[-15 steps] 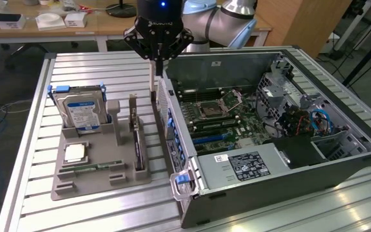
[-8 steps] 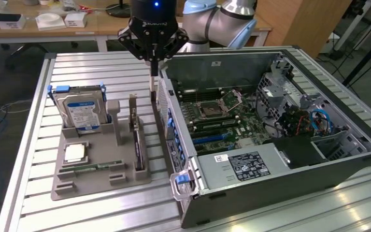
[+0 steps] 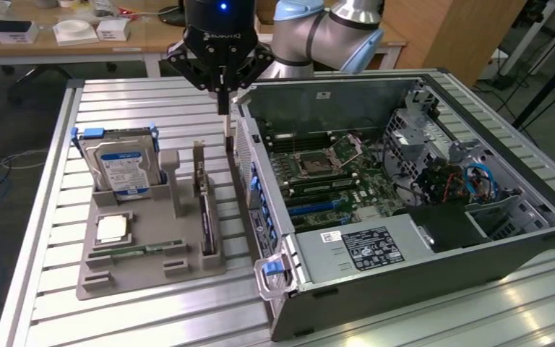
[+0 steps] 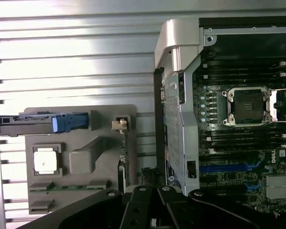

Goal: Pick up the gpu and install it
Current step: 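Reach for the gpu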

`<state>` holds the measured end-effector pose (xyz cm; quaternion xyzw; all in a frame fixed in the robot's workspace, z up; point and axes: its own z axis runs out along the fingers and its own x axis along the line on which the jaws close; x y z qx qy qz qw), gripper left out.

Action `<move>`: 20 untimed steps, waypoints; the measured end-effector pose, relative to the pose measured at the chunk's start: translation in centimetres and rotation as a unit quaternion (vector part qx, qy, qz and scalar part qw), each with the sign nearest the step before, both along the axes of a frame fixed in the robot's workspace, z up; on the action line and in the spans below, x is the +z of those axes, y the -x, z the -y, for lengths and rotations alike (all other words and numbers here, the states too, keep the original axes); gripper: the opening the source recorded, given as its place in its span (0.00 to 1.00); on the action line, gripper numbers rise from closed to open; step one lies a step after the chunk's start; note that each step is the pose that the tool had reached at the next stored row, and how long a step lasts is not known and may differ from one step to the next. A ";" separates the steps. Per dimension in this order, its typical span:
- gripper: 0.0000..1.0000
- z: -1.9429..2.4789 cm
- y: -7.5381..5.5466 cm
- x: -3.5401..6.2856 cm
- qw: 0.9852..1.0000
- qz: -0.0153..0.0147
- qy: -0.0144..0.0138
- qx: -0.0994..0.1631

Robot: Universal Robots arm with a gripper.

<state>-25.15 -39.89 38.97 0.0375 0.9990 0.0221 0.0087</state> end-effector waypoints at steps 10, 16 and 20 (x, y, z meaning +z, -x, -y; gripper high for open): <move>0.11 0.00 1.2 -0.03 1.000 0.000 0.000 0.000; 0.11 0.00 2.0 -0.07 1.000 -0.001 0.000 0.000; 0.11 0.00 2.6 -0.10 1.000 -0.001 0.000 0.000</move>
